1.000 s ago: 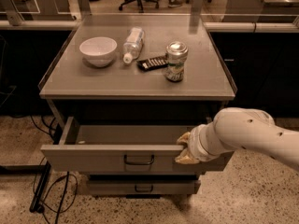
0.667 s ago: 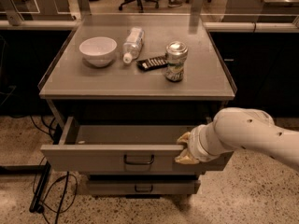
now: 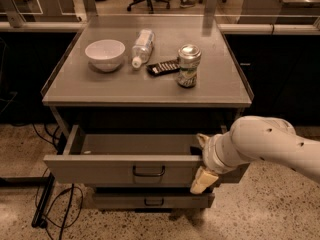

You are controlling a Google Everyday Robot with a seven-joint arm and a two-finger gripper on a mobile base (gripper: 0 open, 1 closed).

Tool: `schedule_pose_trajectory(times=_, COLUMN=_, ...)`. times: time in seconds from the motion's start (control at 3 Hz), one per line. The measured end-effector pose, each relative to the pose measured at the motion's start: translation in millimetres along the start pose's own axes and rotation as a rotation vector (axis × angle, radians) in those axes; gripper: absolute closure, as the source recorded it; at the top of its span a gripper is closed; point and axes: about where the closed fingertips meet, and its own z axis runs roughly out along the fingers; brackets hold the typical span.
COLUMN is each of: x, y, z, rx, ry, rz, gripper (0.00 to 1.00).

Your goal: Open top drawer

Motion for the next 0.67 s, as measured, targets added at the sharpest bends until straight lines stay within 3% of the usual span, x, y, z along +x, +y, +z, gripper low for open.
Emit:
schedule_pose_trajectory(times=0.33, x=1.9, y=4.3, z=-2.4, rx=-0.002, ry=0.005, rz=-0.004, gripper=0.27)
schedule_pose_trajectory(times=0.67, x=9.8, y=22.8, z=-13.0, rx=-0.01, ry=0.027, rz=-0.024, gripper=0.51)
